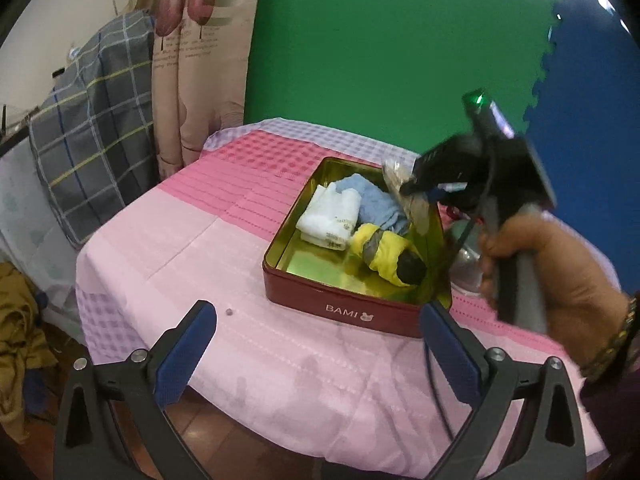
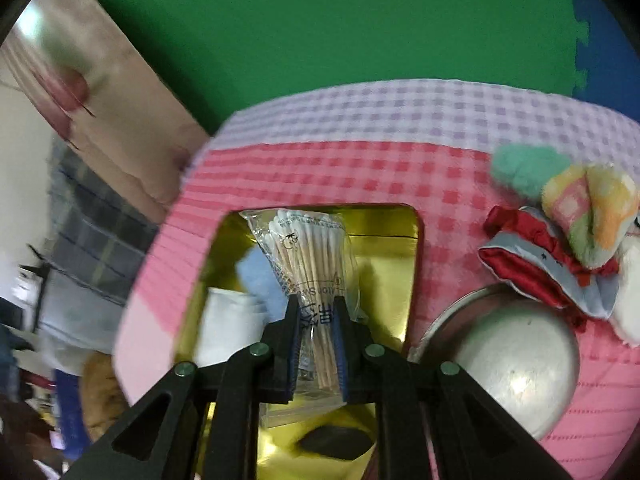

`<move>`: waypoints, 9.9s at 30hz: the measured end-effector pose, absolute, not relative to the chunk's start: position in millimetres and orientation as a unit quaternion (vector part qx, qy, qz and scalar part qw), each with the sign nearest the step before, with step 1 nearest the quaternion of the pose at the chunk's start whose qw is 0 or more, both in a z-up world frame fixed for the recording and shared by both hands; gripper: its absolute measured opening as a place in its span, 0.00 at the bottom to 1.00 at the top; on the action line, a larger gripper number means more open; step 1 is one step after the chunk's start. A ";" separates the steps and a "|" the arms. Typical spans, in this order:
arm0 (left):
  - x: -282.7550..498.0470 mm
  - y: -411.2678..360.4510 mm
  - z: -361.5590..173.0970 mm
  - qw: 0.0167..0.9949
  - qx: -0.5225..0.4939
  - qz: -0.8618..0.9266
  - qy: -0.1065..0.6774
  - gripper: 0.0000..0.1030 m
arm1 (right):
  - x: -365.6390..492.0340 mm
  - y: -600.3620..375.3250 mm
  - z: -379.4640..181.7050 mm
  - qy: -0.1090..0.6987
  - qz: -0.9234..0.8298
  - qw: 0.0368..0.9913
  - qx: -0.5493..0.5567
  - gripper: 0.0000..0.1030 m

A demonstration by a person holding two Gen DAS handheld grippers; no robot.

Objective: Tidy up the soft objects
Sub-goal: 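Lower the cotton swab bag into the tin tray and open the right gripper, then grasp the orange-striped towel with the left gripper, then lift the orange-striped towel toward the tray while the right gripper grasps the black pouch, then lower the orange-striped towel into the tin tray and open the left gripper, then carry the black pouch into the tin tray and open the right gripper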

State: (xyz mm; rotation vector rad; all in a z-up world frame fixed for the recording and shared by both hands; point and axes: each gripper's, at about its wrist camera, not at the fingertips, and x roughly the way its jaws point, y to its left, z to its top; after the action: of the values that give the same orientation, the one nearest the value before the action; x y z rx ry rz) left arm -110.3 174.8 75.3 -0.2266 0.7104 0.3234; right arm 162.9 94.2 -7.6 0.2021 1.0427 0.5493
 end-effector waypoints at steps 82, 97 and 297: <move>150.9 -8.8 100.2 0.894 0.141 -0.099 0.414 0.77 | 25.1 -264.9 -78.2 0.346 0.010 0.928 0.137 0.76; 245.5 -13.2 27.5 0.844 0.090 -0.114 0.516 0.15 | 20.6 -265.5 -74.0 0.332 0.025 0.931 0.148 0.76; -119.2 185.7 63.5 0.906 -0.134 0.163 0.368 0.99 | 25.0 -27.6 -17.4 0.326 0.172 0.930 -0.003 0.52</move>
State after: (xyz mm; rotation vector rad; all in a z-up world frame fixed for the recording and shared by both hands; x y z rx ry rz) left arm -119.2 185.7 63.5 -0.2771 0.7591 0.3370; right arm 25.0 -27.6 -17.4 -0.0072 0.6667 0.3529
